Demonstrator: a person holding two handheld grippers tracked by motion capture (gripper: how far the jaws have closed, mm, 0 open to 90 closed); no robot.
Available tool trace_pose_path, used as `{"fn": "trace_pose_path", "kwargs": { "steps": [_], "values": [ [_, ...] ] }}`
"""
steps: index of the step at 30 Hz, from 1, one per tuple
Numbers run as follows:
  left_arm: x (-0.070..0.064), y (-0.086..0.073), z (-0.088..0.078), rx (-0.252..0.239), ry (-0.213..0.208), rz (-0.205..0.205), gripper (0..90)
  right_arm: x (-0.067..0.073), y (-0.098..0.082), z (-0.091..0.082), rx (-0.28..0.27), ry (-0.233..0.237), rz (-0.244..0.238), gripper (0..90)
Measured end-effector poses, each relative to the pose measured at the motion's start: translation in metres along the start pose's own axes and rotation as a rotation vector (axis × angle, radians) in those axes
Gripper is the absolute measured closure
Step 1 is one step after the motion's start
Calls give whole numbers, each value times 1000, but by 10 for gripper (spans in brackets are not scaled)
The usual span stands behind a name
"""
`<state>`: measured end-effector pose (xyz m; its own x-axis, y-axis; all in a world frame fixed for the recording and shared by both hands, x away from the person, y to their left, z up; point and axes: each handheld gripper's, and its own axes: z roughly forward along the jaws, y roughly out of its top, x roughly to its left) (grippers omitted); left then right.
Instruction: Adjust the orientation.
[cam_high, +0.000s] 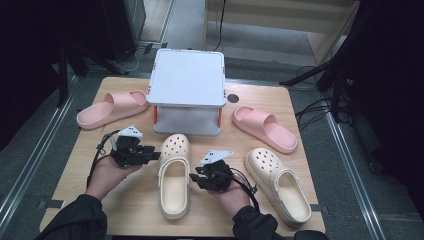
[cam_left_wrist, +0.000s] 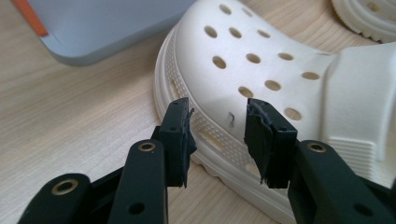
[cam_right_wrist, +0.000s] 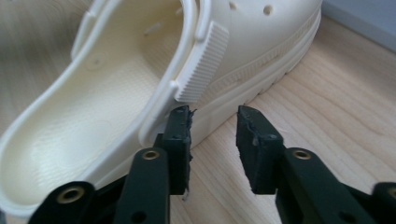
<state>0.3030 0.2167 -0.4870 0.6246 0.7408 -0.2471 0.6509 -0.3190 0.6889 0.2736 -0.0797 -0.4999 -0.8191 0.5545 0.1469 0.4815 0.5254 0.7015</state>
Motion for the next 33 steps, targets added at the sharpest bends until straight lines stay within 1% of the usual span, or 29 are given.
{"fn": "trace_pose_path", "kwargs": {
  "steps": [1,3,6,8,12,13,14,15,18,20,23,24,29,32,33],
  "values": [
    [0,0,-2,-2,-5,-2,582,-1,2,-3,-1,7,-8,622],
    [-1,-1,-5,-2,-4,-3,573,0,3,-7,3,12,-8,611],
    [-1,-2,-9,-3,-8,-3,559,-1,5,-14,5,34,-7,595],
    [-2,-2,-11,-6,-17,-6,547,-2,5,-19,5,41,-14,588],
    [-2,-2,-12,0,-17,-1,526,-6,4,-30,-4,55,-29,581],
    [-2,-2,-12,0,-33,-1,522,-6,4,-33,-8,53,-26,579],
    [-2,-1,-12,6,-66,-8,501,-8,4,-37,-15,50,-28,579],
    [-2,-1,-12,9,-78,-7,480,-9,3,-41,-21,47,-31,578],
    [-5,1,-13,8,-93,23,464,-14,2,-49,-33,38,-13,578],
    [-6,2,-13,12,-94,31,463,-17,0,-56,-41,33,2,579],
    [-7,4,-13,19,-90,36,461,-22,-4,-68,-53,23,13,581],
    [-7,6,-13,23,-91,34,460,-22,-5,-71,-51,20,20,581],
    [-8,10,-12,34,-84,52,457,-28,-13,-89,-51,-5,33,581],
    [-7,12,-10,42,-86,45,455,-31,-18,-98,-46,-19,44,585],
    [-7,13,-9,47,-87,51,455,-32,-20,-101,-44,-25,47,585]
  ]
}}
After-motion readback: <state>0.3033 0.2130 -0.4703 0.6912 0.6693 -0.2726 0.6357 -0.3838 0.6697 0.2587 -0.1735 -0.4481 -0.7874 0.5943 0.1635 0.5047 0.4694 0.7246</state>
